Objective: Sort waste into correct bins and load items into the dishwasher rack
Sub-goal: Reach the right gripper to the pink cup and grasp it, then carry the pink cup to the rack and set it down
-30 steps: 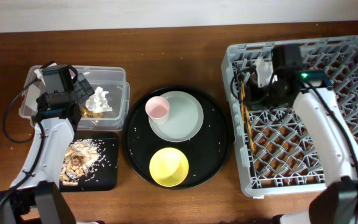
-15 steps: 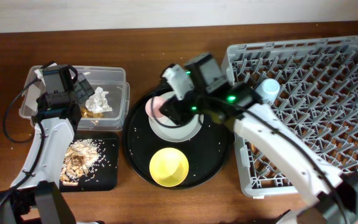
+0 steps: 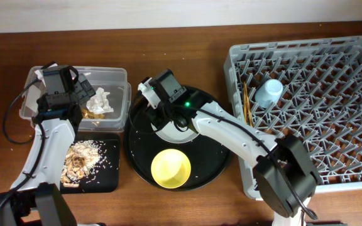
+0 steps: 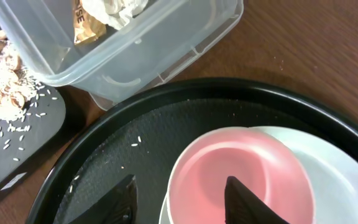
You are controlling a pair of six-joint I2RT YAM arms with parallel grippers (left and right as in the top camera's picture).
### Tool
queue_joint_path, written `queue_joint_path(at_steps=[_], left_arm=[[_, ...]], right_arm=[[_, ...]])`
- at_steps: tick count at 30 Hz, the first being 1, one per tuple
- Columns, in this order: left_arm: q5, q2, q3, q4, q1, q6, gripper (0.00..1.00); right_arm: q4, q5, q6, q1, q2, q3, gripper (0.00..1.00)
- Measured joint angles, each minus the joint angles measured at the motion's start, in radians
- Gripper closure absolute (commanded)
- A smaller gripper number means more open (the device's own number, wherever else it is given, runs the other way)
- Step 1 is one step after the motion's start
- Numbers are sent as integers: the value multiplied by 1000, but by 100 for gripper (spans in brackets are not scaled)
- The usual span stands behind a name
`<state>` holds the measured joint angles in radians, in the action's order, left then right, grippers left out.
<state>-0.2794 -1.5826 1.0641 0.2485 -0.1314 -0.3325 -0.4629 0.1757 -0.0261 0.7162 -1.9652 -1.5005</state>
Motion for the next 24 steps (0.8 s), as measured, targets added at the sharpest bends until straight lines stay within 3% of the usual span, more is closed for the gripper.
queue_joint_path(at_steps=[11,13,15,17,24], left_arm=[[0,0,0,0,0,0,1],[0,0,0,0,0,0,1],[0,0,0,0,0,0,1],[0,0,0,0,0,0,1],[0,0,0,0,0,0,1]], right_arm=[[-108,-124,0,17,-43,-1,75],[-110,-138,-1,17,-44,-1,88],[-112,-146,0,17,-44,-1,88],[-113,-150,-1,17,-43,-1,96],[-181,-157,0,17,55,-1,96]])
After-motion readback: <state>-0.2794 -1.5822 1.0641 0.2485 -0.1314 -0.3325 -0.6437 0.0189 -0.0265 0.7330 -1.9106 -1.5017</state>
